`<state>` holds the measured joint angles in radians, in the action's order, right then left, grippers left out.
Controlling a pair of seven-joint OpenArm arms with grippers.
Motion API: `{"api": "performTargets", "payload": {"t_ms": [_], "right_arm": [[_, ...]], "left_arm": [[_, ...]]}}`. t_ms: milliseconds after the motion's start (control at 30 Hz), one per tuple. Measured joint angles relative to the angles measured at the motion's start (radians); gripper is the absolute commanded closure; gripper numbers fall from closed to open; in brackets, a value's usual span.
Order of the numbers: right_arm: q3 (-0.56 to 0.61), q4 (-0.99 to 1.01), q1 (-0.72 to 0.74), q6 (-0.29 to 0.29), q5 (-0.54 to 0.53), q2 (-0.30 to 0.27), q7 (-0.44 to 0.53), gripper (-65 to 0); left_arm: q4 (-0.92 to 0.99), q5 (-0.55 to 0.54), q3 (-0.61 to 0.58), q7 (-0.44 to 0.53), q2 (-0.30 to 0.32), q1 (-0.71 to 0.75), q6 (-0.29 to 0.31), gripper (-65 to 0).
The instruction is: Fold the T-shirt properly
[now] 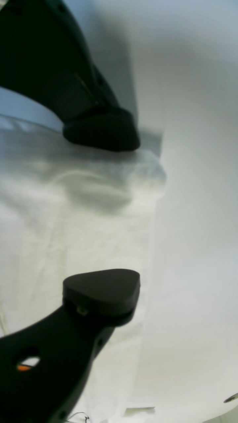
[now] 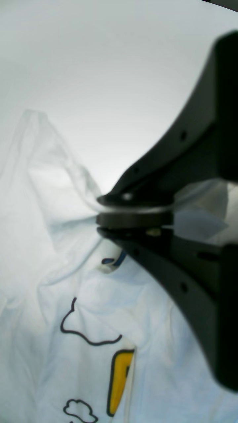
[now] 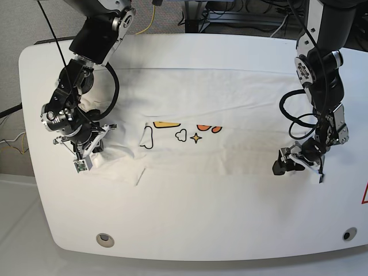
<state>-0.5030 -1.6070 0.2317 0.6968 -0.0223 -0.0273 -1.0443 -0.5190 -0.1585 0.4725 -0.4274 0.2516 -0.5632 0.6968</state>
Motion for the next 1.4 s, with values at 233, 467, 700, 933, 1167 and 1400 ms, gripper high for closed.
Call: {"api": "performTargets", "payload": {"t_ms": [233,467,700,933,1167,1400], "right_arm": [[0.0,0.0,0.0,0.0,0.001,0.0,0.0,0.0],[0.001,0.0,0.0,0.0,0.0,0.0,0.0,0.0],[0.0,0.0,0.0,0.0,0.0,0.0,0.0,0.0],[0.0,0.0,0.0,0.0,0.0,0.0,0.0,0.0],[0.0,0.0,0.0,0.0,0.0,0.0,0.0,0.0],[0.0,0.0,0.0,0.0,0.0,0.0,0.0,0.0]], "left_arm": [[0.0,0.0,0.0,0.003,-0.013,-0.002,0.0,-52.8],[-0.001,-0.001,-0.006,0.003,-0.024,-0.002,0.0,-52.2],[-0.002,-0.008,-0.05,0.006,-0.03,-0.002,0.0,-32.8],[-0.001,-0.001,-0.053,-0.006,-0.047,0.006,0.0,-8.7],[0.0,0.001,-0.065,-0.012,-0.042,0.01,0.0,-3.6],[-0.001,0.001,-0.096,-0.014,-0.029,0.009,0.0,-2.9]]}}
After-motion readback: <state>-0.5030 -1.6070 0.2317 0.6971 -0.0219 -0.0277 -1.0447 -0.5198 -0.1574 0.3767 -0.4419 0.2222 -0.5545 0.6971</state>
